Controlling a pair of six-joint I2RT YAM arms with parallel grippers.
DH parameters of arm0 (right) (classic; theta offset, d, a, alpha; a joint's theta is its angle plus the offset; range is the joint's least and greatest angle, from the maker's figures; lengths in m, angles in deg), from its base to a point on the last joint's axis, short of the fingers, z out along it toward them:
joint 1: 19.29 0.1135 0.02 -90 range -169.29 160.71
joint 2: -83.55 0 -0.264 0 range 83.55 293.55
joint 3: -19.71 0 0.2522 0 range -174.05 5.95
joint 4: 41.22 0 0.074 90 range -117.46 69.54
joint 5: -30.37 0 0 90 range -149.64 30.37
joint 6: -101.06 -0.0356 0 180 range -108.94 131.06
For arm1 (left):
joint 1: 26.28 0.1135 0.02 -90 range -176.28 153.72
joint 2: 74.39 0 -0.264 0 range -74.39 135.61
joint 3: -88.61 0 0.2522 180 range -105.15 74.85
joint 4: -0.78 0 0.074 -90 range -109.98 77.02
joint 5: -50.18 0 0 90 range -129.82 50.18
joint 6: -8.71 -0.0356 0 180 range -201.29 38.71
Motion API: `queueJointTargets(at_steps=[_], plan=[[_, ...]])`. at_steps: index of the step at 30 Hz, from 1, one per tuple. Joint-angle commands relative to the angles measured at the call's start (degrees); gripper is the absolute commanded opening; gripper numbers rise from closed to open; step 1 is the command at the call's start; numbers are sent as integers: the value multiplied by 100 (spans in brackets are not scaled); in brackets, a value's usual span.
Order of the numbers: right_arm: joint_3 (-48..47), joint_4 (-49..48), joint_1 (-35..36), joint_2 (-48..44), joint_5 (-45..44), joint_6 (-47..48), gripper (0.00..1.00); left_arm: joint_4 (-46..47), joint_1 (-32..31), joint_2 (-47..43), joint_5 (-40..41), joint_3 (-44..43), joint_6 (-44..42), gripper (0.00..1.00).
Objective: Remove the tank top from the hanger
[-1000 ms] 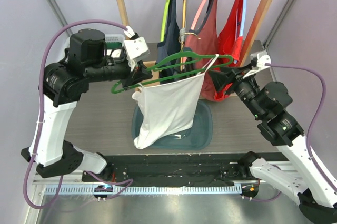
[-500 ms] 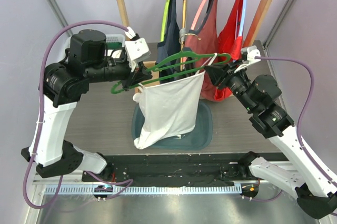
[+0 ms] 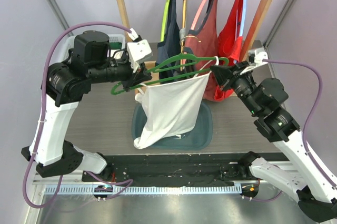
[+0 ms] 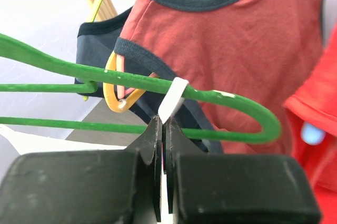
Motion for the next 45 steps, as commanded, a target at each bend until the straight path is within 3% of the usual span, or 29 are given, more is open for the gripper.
queueJointTargets(at_steps=[1,10,15,23,29,34,35,37,38,40,41,45], plan=[[-274,95,17,-404,-676,65,1,279,-22,-128,171,4,-110,0],[-274,613,17,-388,-2556,197,1,226,-22,-163,136,-110,-127,0],[-300,667,17,-186,-3296,302,1,-178,-22,-189,-320,-426,-373,0],[-309,711,8,-53,-3359,329,1,-775,-22,-295,-875,-558,-760,0],[-283,825,17,-150,-3385,311,1,-986,-30,-339,-717,-549,-980,0],[-212,921,17,-168,-3035,267,2,-601,-30,-356,-567,-620,-629,0],[-186,939,17,-133,-2938,224,5,-513,-30,-348,-576,-663,-446,0],[-194,1088,17,8,-2446,224,25,-294,-30,-295,-576,-734,-286,0],[-229,1141,17,78,-2123,215,48,-223,-30,-269,-559,-769,-138,0],[-238,1273,17,149,-1779,249,69,-56,-30,-207,-506,-813,-57,0],[-238,1317,8,149,-1655,302,85,-3,-30,-189,-419,-813,-22,0],[-212,1528,17,-70,-1137,478,93,68,-30,-101,-365,-708,-57,0]])
